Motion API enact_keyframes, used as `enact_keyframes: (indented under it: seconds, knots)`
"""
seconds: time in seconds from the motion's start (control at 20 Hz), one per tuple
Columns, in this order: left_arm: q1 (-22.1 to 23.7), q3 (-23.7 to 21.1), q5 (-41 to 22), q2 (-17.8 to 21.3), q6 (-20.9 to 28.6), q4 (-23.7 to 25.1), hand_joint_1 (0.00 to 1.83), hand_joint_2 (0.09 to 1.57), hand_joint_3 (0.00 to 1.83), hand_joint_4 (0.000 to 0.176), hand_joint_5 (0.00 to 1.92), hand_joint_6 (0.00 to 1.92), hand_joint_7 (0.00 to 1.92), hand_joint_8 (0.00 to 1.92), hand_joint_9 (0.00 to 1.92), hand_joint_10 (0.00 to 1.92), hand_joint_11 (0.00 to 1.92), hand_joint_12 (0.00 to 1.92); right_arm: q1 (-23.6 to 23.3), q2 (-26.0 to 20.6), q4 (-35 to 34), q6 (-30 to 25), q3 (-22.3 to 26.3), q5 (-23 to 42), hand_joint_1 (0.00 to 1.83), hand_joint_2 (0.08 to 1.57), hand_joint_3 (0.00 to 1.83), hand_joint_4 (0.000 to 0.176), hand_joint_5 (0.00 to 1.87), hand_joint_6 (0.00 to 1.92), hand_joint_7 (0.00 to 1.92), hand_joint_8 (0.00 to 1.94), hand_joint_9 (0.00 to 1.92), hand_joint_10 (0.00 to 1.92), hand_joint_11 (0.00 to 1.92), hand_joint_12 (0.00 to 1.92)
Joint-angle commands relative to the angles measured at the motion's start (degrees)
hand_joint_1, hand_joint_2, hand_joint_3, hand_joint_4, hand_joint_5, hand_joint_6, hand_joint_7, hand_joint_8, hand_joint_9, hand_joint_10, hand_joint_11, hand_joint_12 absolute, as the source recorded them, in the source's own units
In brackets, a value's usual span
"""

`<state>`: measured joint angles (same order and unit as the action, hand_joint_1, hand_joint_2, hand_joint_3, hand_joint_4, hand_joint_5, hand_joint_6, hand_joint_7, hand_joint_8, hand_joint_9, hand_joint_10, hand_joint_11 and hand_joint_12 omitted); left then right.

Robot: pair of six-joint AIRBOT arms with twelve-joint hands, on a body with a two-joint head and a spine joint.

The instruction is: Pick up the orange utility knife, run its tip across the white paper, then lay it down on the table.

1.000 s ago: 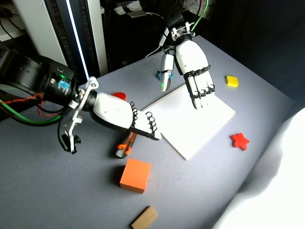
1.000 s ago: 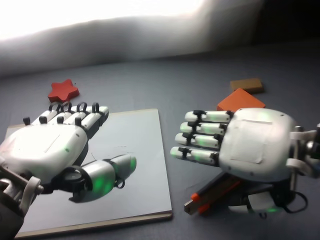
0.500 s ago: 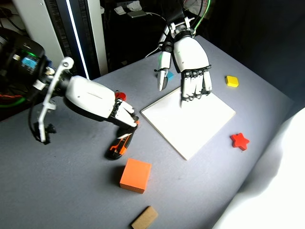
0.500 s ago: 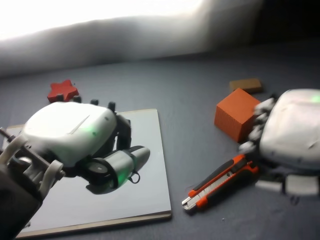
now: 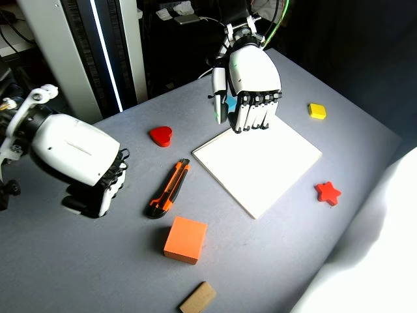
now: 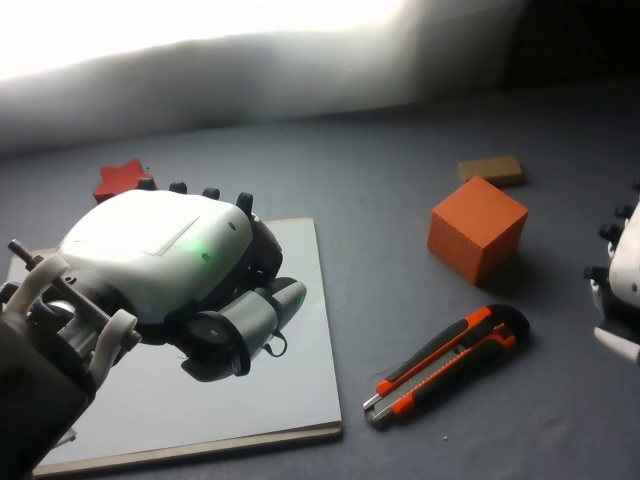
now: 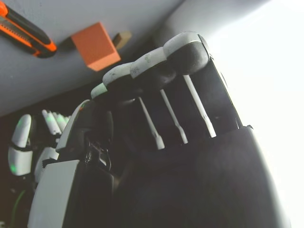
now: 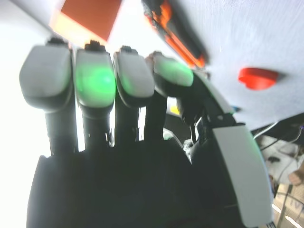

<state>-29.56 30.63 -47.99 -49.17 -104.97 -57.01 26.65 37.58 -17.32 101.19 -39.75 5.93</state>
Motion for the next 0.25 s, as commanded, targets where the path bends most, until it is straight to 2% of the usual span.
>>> enact_keyframes:
  seconds: [0.0,0.2]
  knots:
    - [0.6,0.0,-3.6,0.4,0.3,3.8,0.40,1.53,0.00,0.000,0.89,1.83,1.05,1.78,1.04,1.92,0.92,1.92,-1.0,-0.4,0.6,0.0,0.1,7.1,0.01,1.57,0.25,0.176,1.21,1.92,1.35,1.94,1.42,1.92,1.30,1.92]
    - [0.6,0.1,-3.6,0.4,0.7,3.8,0.43,1.53,0.00,0.000,0.90,1.83,1.04,1.79,1.03,1.92,0.91,1.92,-1.5,-0.6,2.2,0.0,0.1,9.4,0.07,1.56,0.24,0.176,1.20,1.92,1.35,1.94,1.42,1.92,1.29,1.92]
